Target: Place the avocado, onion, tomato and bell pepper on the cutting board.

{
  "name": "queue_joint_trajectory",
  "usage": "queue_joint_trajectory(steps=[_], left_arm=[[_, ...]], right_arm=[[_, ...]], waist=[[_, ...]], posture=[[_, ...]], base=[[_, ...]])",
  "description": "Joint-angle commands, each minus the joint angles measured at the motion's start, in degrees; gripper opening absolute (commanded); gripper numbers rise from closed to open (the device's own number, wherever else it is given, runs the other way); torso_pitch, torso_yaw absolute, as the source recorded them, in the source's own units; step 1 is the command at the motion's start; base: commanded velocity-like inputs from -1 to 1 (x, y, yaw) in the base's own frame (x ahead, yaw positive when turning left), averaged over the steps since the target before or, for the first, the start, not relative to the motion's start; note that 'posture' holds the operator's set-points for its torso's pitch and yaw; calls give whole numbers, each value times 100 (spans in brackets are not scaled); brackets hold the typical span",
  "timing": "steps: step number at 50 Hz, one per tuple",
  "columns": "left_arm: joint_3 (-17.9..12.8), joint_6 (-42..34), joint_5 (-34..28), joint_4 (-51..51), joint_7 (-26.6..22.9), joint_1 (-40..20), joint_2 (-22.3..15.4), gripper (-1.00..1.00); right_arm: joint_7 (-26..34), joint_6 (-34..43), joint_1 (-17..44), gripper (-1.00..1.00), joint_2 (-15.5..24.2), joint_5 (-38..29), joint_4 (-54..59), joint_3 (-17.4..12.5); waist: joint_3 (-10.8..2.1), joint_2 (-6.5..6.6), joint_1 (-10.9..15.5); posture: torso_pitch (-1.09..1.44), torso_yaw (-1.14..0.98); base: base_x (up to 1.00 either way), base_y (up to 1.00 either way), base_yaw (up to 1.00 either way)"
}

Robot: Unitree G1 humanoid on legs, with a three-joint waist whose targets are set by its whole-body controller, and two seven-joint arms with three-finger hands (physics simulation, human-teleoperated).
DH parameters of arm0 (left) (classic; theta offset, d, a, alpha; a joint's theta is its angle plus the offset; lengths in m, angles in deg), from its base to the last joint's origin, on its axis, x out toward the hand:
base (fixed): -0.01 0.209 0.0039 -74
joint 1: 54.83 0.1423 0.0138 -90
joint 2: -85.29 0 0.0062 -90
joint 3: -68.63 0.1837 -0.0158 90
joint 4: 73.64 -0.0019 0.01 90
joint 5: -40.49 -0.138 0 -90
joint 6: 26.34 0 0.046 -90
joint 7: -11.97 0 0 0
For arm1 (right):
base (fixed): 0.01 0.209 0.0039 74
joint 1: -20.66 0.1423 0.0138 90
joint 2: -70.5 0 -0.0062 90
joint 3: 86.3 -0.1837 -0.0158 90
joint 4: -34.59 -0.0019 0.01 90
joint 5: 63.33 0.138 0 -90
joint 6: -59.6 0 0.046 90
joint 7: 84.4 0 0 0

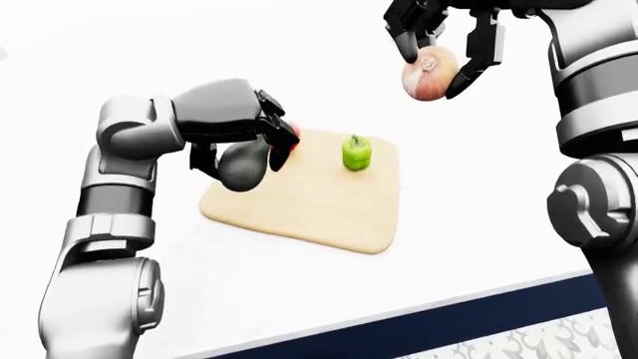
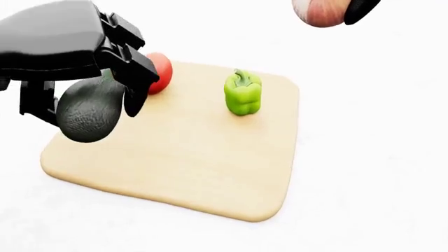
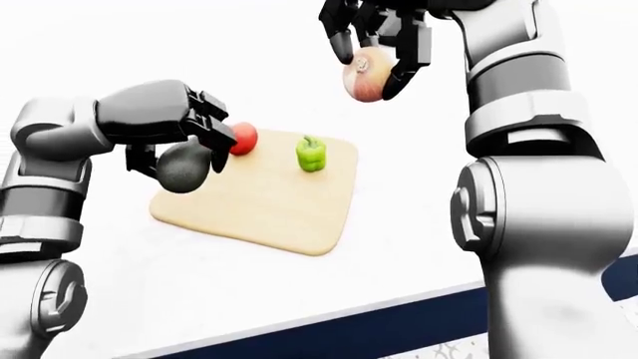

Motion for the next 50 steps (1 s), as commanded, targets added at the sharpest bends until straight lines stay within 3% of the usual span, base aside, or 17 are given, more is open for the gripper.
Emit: queue_joint_trajectory(steps=[1,6,20,33,50], left_arm=[[-124,122,82,65,219,-310,-62,-100],[-126,343,-303,-91,539,-339,-17,-100],[-1,405,-561,-191,794,-194,100,-100],[41,611,-1152,-535,1330,-130,114,-100],[177,772,-2213,-1173,2482,-412,-70,-100]], right_arm=[[-129,-46,252,-100,67,126,-222,-85],[-127,-51,259,-100,70,122,-206,-84],[-83,-17,298,-100,80,135,-233,-91],[-91,-27,274,-100,75,130,-224,-87],[-63,-2,255,-100,68,139,-247,-87]], waist=[[-211,5,-3],[-207,2,-10],[-215,16,-23],[-235,19,-26],[-251,38,-41]], posture=[[0,0],[0,0],[0,0],[0,0],[0,0]], base=[[0,0,0],[0,0,0],[0,0,0],[0,0,0],[0,0,0]])
